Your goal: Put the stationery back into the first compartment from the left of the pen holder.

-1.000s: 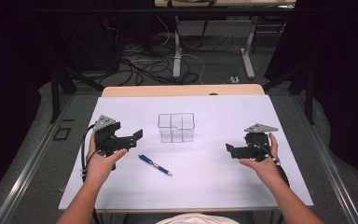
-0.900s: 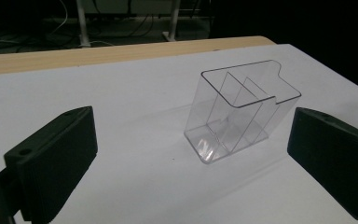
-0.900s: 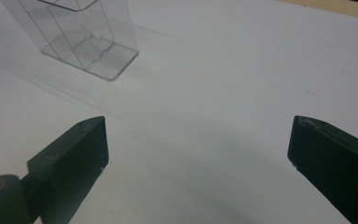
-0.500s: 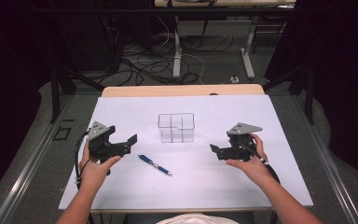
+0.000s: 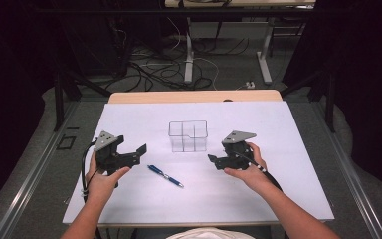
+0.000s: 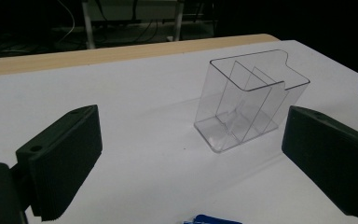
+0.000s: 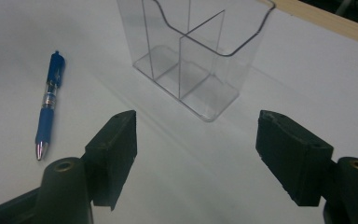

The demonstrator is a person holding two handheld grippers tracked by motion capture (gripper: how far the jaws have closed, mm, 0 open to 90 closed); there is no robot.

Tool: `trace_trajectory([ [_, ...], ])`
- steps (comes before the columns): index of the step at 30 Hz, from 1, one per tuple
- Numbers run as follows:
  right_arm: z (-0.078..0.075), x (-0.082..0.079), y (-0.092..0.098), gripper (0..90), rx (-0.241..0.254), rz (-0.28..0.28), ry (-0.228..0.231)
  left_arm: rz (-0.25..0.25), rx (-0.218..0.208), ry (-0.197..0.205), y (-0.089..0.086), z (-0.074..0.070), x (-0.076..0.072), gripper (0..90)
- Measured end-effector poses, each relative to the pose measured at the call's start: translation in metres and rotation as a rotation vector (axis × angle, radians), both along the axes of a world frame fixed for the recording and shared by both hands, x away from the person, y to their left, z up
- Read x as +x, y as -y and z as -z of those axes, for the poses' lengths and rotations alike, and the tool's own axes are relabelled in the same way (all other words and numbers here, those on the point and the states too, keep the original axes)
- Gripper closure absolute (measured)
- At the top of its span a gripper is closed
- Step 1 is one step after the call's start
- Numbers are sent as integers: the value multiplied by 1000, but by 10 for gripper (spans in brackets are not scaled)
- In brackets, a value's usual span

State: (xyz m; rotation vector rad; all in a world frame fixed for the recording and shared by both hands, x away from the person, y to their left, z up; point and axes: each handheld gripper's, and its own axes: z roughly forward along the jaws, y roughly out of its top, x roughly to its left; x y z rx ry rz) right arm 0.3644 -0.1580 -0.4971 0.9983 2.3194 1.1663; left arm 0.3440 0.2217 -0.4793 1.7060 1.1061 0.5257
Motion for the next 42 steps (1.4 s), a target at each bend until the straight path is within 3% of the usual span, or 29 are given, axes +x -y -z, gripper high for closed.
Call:
trace_trajectory([
  [6, 7, 3, -20, 371, -18, -57, -17, -6, 0, -2, -1, 2, 1, 48],
  [13, 15, 7, -46, 411, -47, -129, -80, -1, 12, -10, 0, 4, 2, 60],
  [17, 17, 6, -57, 437, -49, -154, -93, 0, 8, -16, 1, 4, 2, 64],
  [21, 21, 5, -71, 470, -69, -163, -133, -3, 5, -23, 0, 5, 2, 69],
  [31, 30, -1, -99, 571, -60, -198, -198, -6, 9, -29, -1, 6, 4, 82],
  [42, 36, -6, -118, 623, -69, -239, -240, -6, 6, -34, -1, 7, 4, 87],
])
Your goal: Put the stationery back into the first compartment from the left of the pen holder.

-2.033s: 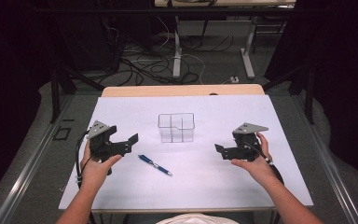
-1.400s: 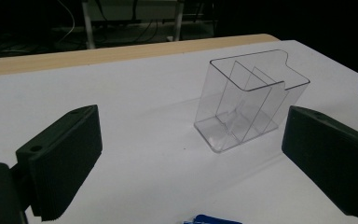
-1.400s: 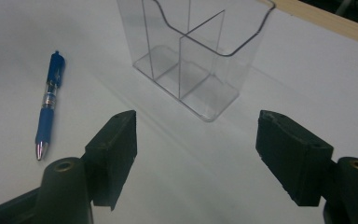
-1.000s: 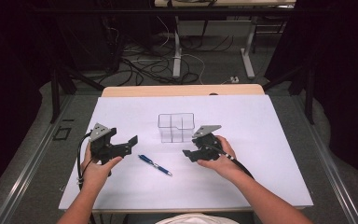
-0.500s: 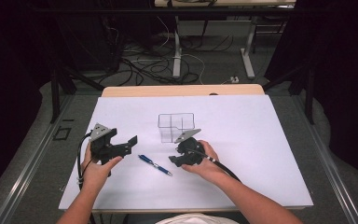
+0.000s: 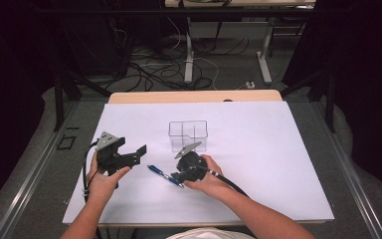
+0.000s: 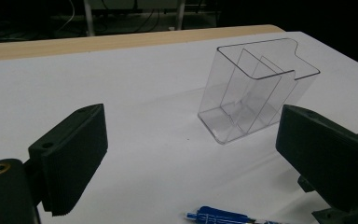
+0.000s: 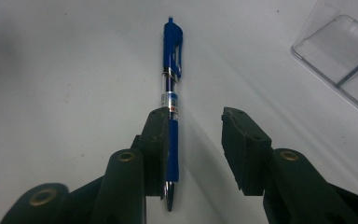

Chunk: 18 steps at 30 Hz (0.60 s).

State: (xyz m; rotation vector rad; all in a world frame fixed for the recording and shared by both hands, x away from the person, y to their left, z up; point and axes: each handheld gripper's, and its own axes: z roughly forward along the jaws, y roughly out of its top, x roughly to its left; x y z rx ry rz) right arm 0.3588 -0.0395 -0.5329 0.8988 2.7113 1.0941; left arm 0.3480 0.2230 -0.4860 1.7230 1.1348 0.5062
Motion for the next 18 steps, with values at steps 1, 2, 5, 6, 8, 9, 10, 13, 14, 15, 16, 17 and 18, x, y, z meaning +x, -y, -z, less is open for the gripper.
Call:
trace_trajectory([
  [1, 0, 0, -1, 628, -3, -4, 3, 0, -1, -1, 0, 0, 0, 88],
  [2, 0, -1, -2, 633, -8, 0, -11, 0, -1, -1, 0, 0, 0, 88],
  [5, 1, -2, -5, 640, -22, 0, -16, 1, 0, -2, 0, 0, 0, 89],
  [6, 2, -2, -6, 642, -23, -10, -22, 1, 0, -2, 0, 0, 0, 90],
  [8, 2, -1, -7, 642, -24, -19, -16, 3, 2, -3, 0, 0, 0, 90],
  [9, 3, -2, -8, 642, -26, -18, -21, 3, 5, -3, 0, 0, 0, 90],
  [10, 3, -3, -9, 642, -31, -13, -27, 2, 4, -4, 0, 1, 0, 91],
  [13, 4, -3, -11, 641, -41, -30, -26, 2, 7, -4, 0, 1, 0, 93],
  [14, 5, -3, -11, 640, -41, -34, -21, 1, 6, -3, 0, 1, 0, 93],
  [15, 5, -3, -12, 640, -42, -27, -27, 2, 6, -4, 0, 1, 0, 93],
  [16, 6, -4, -13, 641, -43, -29, -28, 0, 5, -4, 0, 1, 0, 93],
  [17, 6, -4, -13, 640, -45, -28, -31, 0, 5, -5, 0, 1, 0, 94],
  [18, 6, -4, -14, 640, -46, -30, -32, -1, 5, -6, 0, 1, 1, 94],
])
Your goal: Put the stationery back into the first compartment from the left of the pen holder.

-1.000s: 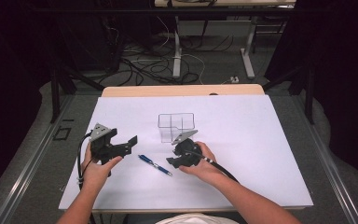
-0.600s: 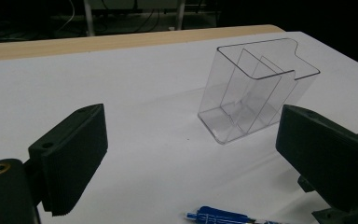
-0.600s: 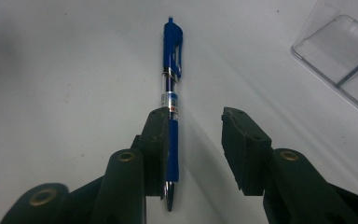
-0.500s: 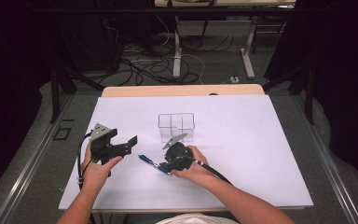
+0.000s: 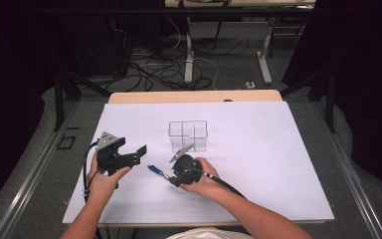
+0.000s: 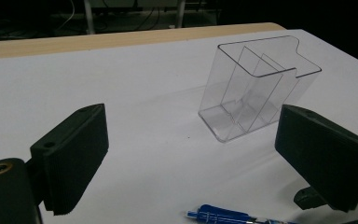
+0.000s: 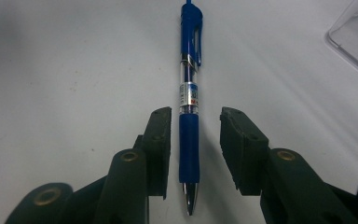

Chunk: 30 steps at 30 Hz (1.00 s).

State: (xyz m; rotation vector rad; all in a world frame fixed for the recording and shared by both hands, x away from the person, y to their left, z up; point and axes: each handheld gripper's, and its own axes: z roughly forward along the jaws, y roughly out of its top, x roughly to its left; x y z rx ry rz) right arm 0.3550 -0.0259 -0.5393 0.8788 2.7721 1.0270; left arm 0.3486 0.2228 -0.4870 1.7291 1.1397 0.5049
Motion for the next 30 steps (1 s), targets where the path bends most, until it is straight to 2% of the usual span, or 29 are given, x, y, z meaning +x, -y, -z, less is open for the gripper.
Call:
trace_trajectory([
  [5, 4, -1, -3, 665, -18, -24, 3, 4, 6, -2, 0, 0, 0, 94],
  [13, 7, -2, -6, 739, -44, -25, -14, 0, 4, -2, 0, 0, 0, 96],
  [18, 8, -2, -6, 797, -52, -26, -5, -1, 3, -1, -1, 0, 0, 96],
  [22, 7, -2, -6, 804, -52, -16, -13, -1, 4, 0, -1, 0, 0, 96],
  [30, 7, -3, -7, 806, -61, -24, 3, -1, 5, -2, -1, 1, 1, 96],
])
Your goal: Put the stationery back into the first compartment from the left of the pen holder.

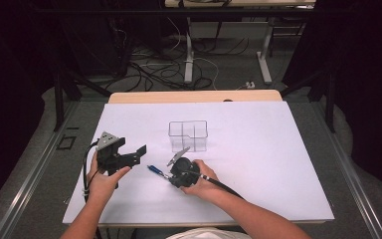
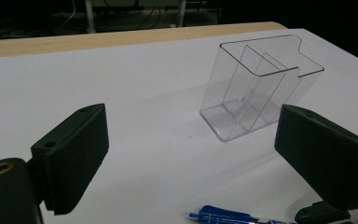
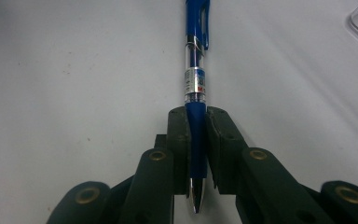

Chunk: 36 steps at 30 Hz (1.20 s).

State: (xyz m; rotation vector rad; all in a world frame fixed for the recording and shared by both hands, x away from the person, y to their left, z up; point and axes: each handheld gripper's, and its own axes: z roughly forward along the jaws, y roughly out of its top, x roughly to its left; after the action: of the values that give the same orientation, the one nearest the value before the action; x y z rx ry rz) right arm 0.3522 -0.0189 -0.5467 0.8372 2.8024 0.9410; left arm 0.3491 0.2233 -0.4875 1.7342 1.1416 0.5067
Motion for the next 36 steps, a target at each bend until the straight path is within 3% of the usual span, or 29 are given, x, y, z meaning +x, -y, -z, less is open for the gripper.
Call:
trace_trajectory([
  [8, -1, -1, -1, 807, -19, -20, 23, -1, -1, 1, 0, 0, 0, 97],
  [12, -3, -4, -2, 808, -31, -50, 69, -1, 0, 2, -1, 0, 0, 99],
  [16, -8, -8, -1, 809, -43, -95, 145, -3, 3, 3, -1, 0, 0, 101],
  [25, -21, -16, 10, 809, -127, -208, 344, -8, 6, 6, -1, -1, 0, 101],
  [30, -26, -19, 22, 809, -161, -242, 403, -10, 8, 5, -2, -1, 0, 107],
  [33, -28, -18, 31, 809, -165, -254, 398, -11, 8, 4, -2, -1, 0, 117],
  [35, -30, -15, 38, 808, -151, -258, 372, -10, 9, 4, -2, -1, 0, 120],
  [36, -30, -14, 42, 809, -130, -251, 338, -10, 9, 4, -2, -1, 0, 121],
])
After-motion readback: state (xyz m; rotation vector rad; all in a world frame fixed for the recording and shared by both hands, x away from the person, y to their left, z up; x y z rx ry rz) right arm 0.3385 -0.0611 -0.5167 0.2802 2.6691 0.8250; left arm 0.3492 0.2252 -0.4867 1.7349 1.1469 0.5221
